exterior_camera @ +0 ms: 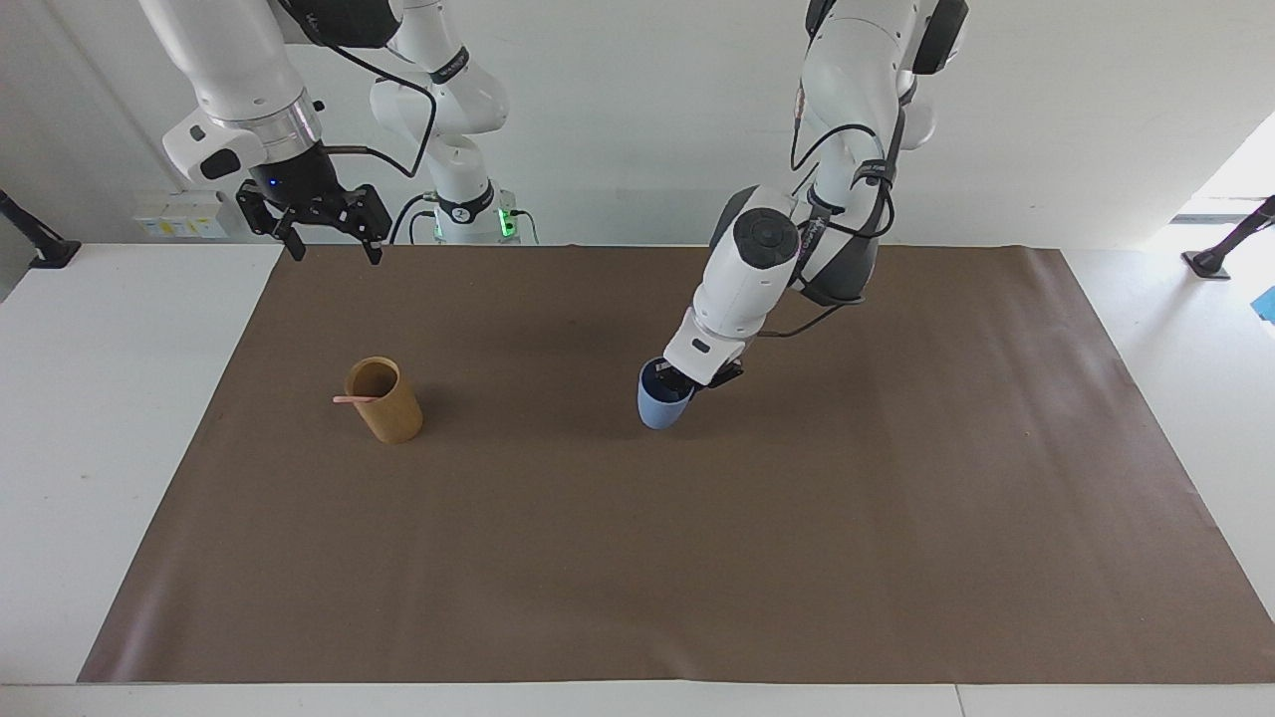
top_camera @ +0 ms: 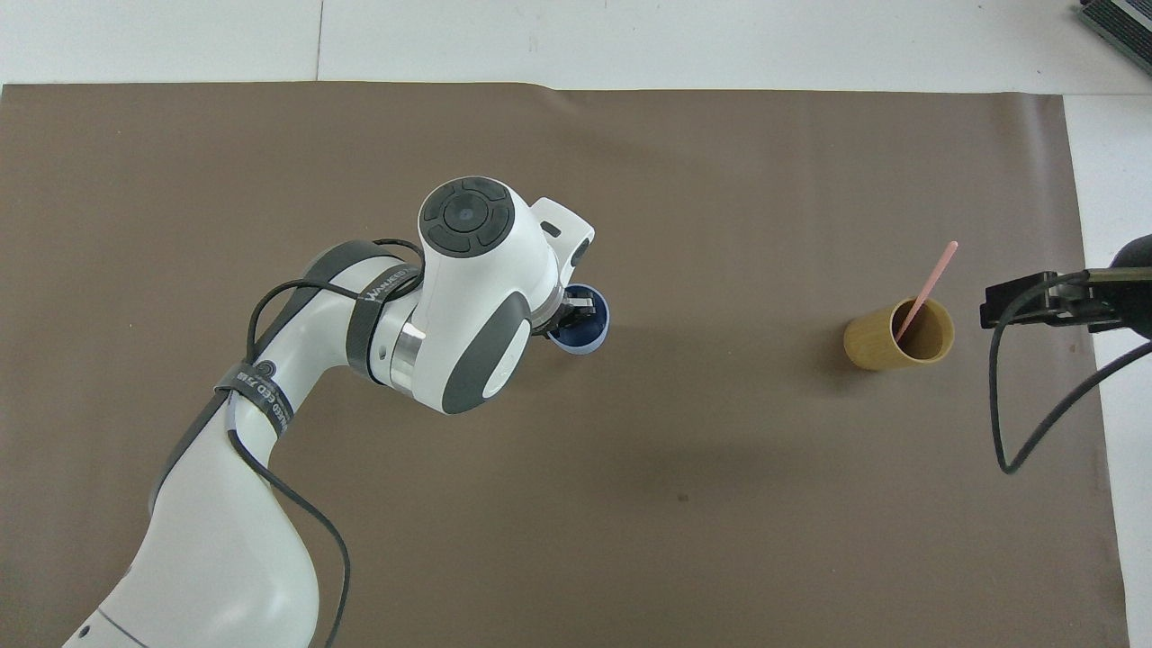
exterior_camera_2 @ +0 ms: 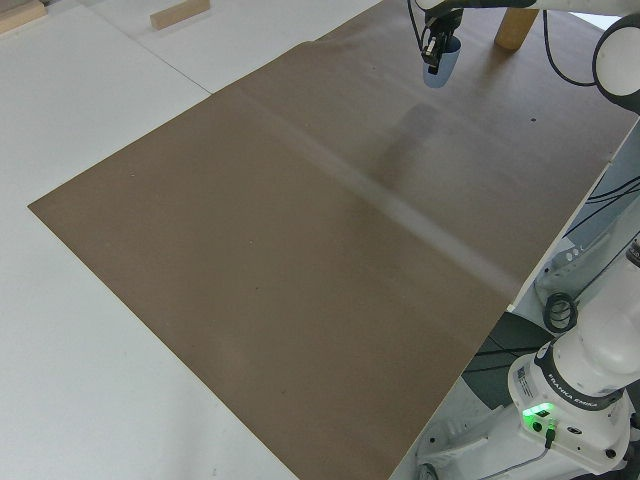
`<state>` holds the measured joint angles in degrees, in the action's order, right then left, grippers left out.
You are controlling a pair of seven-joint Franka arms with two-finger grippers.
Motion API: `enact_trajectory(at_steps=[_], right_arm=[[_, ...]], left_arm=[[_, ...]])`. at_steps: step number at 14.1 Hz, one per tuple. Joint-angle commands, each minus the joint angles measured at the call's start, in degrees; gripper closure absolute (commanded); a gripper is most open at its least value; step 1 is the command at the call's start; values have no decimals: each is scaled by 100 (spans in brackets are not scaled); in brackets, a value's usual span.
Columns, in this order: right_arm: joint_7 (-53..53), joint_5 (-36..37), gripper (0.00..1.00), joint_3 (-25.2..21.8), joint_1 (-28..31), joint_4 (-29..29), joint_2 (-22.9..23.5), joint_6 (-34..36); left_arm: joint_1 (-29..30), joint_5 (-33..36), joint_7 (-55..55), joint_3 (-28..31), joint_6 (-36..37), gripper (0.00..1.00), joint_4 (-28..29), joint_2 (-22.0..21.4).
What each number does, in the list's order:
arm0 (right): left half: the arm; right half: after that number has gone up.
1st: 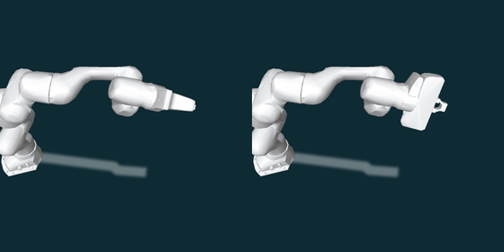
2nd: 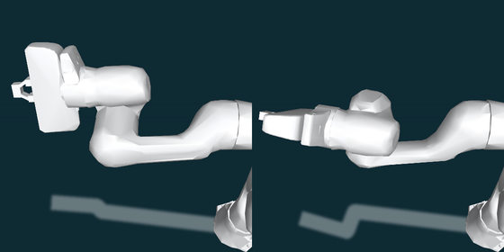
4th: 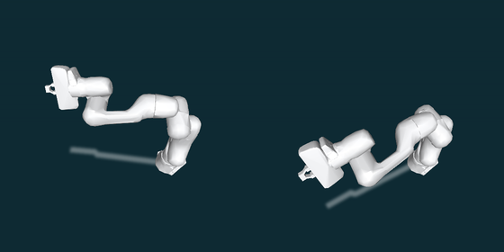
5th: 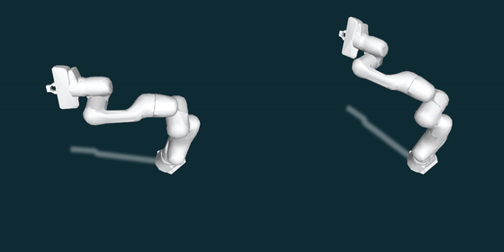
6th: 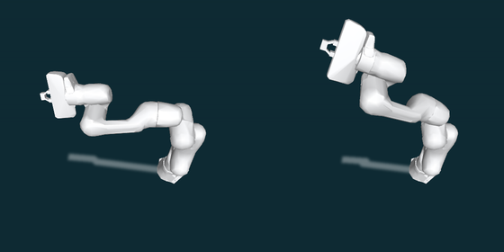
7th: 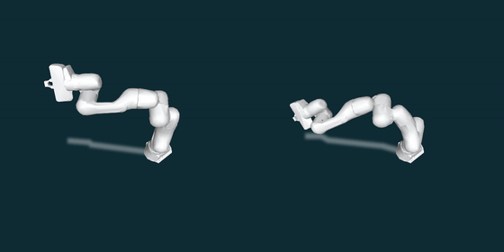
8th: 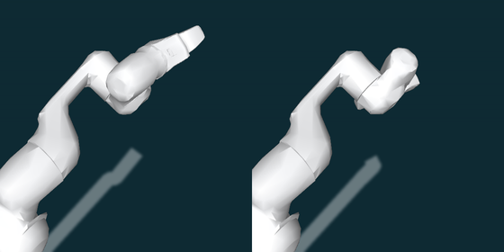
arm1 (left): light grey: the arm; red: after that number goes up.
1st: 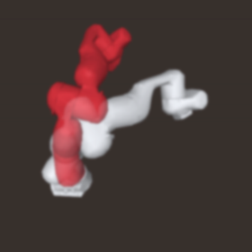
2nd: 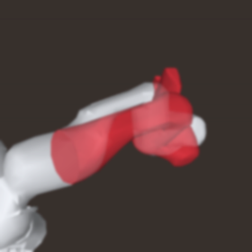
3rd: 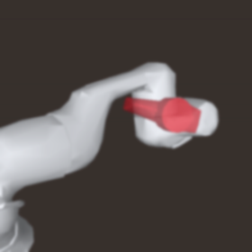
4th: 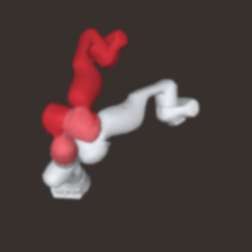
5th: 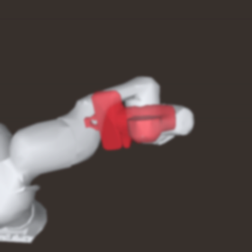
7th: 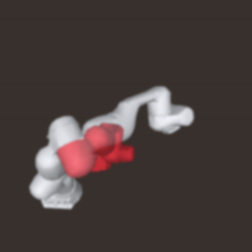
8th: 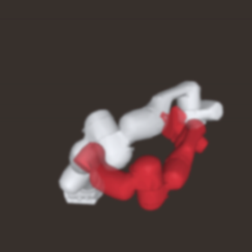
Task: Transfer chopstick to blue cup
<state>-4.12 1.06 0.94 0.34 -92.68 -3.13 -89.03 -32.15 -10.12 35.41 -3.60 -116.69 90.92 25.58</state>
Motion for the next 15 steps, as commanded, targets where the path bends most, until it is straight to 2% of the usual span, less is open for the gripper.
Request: enact_trajectory(at_steps=[1,5,6,7,8,10,11,15], right_arm=[[166,-71,0,12,72,-128,-109,-61],[166,-71,0,21,72,-128,-109,-114],[149,-71,0,12,72,-128,-109,-123],[157,-71,0,12,72,-128,-109,-123],[166,-71,0,21,72,-128,-109,-123],[158,-71,0,12,80,-128,-100,-132],[158,-71,0,12,80,-128,-100,-158],[131,-53,0,-6,98,-93,66,-693]], left_arm=[[-160,62,106,114,14,100,-197,140],[-248,185,106,114,-12,100,-180,228],[-248,203,98,114,-12,82,-171,228],[-248,212,98,114,-12,55,-145,219],[-239,229,89,114,-12,47,-136,219],[-248,290,98,123,67,7,-153,219],[-248,447,98,123,102,0,-162,176],[85,528,80,175,541,0,-206,-430]])
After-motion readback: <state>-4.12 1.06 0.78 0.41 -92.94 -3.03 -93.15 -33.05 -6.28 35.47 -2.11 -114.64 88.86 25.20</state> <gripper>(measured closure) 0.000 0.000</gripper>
